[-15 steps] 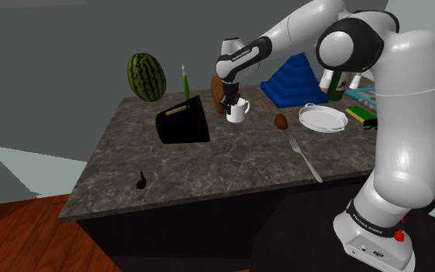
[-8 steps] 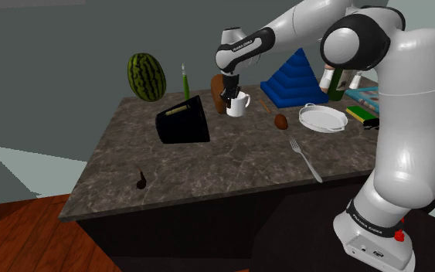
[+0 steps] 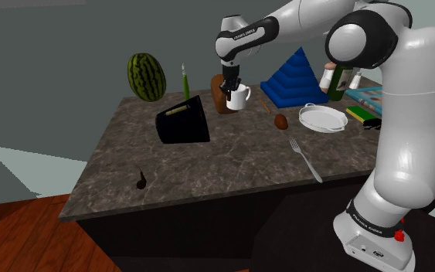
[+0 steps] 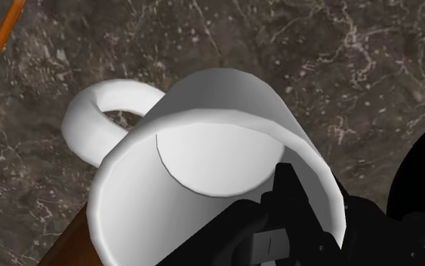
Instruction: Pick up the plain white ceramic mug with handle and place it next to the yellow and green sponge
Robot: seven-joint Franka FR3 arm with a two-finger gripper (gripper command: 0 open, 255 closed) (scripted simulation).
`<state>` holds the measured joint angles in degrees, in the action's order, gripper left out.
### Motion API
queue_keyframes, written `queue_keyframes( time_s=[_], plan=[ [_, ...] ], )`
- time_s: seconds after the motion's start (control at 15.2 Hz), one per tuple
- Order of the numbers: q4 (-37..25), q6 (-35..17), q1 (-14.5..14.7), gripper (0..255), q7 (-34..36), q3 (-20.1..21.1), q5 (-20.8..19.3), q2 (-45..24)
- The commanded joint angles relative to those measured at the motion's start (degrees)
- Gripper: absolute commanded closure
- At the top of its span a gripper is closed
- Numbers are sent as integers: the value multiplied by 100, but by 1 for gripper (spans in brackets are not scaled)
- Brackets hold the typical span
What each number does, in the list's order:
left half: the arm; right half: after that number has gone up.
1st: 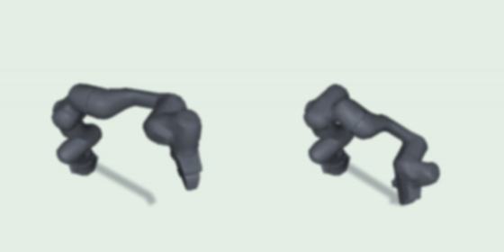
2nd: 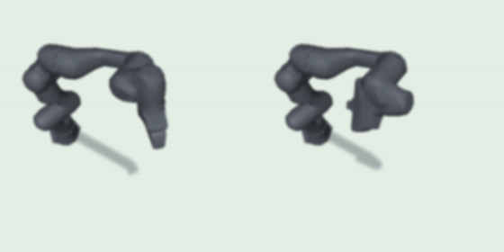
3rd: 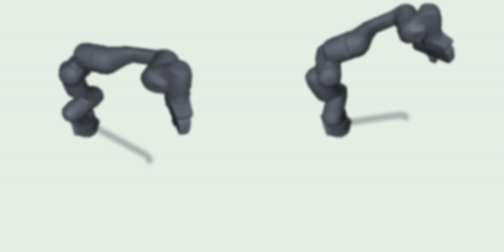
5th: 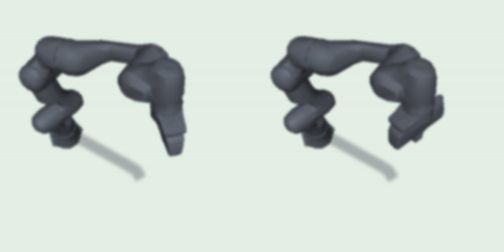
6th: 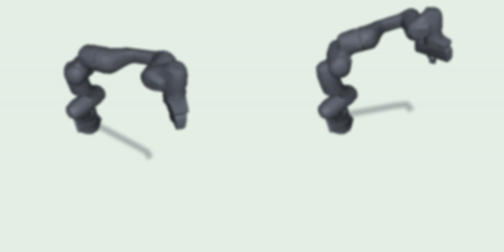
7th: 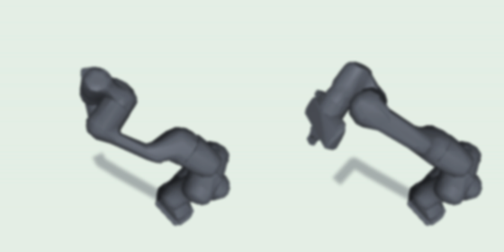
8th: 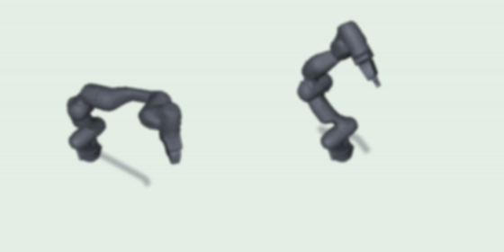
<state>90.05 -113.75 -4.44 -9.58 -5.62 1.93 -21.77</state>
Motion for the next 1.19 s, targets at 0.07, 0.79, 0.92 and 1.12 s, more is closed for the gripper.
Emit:
queue_keyframes(
  time_s=[0.07, 0.79, 0.92, 1.12],
  plan=[
    [-180, 221, -4, 255, -1, -4, -5, 42],
    [-926, 1036, -14, 255, 7, -12, -16, 112],
    [-1089, 1193, -18, 255, 7, -14, -16, 105],
    [-494, 1046, -83, 255, -121, -64, -40, 554]
  ],
)
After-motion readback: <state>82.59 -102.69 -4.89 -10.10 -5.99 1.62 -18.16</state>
